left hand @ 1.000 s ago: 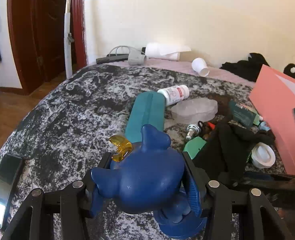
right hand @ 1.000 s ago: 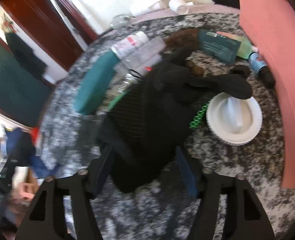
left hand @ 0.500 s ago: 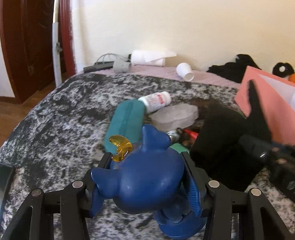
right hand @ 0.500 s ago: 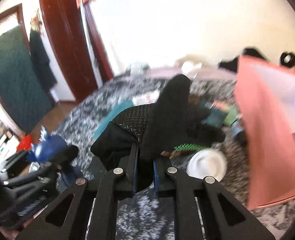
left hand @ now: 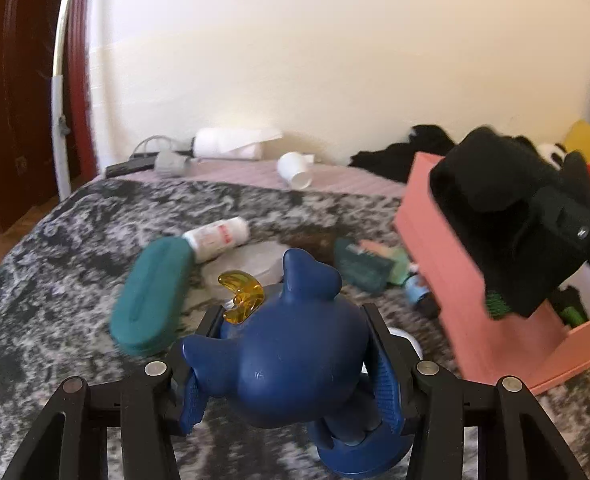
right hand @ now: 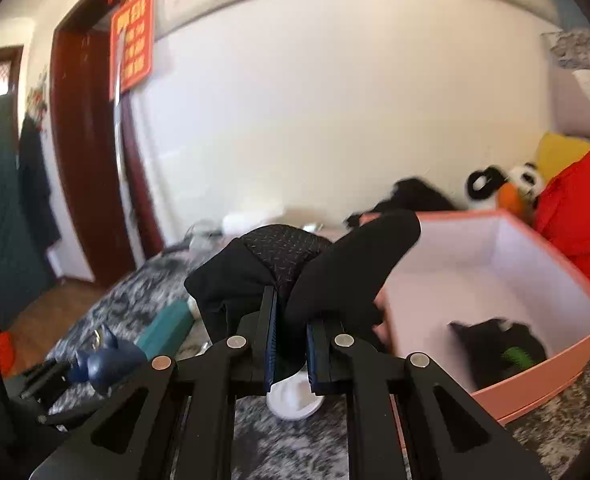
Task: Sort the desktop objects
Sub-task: 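Lift the blue figurine while the right gripper grasps the second black glove, then release the figurine and glove into the pink box with both grippers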
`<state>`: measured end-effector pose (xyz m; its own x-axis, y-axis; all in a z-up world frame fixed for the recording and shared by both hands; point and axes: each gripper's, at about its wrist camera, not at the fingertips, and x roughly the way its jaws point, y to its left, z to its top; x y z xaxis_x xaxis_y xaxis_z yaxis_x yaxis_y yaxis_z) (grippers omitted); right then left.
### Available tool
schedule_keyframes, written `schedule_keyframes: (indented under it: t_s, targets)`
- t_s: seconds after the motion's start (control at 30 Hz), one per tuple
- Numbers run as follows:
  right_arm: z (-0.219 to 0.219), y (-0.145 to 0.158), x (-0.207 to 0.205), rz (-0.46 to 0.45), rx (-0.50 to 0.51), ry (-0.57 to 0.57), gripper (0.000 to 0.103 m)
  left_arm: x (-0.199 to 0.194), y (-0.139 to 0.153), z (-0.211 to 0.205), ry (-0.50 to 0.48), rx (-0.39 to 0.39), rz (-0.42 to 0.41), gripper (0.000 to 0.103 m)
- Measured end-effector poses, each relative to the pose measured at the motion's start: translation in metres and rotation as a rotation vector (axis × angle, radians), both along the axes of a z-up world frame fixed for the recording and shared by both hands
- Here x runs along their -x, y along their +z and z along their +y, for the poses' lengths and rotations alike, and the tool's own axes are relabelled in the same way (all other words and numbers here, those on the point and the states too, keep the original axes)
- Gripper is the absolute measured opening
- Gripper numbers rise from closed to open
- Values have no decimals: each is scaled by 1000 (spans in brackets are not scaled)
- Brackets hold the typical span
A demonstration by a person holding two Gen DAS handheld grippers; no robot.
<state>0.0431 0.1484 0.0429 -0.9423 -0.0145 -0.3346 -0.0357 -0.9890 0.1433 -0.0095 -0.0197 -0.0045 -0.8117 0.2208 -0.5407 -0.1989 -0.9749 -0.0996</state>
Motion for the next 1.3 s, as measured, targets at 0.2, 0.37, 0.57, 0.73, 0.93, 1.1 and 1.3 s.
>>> schedule_keyframes:
  t_s: [0.2, 0.37, 0.57, 0.73, 0.93, 1.1, 1.3]
  targets:
    - [30, 20, -17, 69, 7, -79, 13, 6, 21, 44, -72, -36, 39, 57]
    - [65, 20, -20, 61, 11, -150, 13, 8, 37, 98, -180, -23, 80, 57]
    - [119, 15, -28, 71, 20, -314, 13, 18, 50, 166, -346, 56, 135, 57]
    - [173, 8, -32, 54, 105, -437, 13, 30, 39, 196, -396, -3, 84, 57]
    - [191, -4, -21, -10, 186, -440, 14, 33, 9, 223, -424, 108, 59, 57]
    - [182, -5, -24, -10, 197, -435, 85, 29, 9, 225, -392, 105, 62, 84]
    - [172, 7, -40, 107, 178, -476, 100, 16, 23, 213, -344, 89, 162, 103]
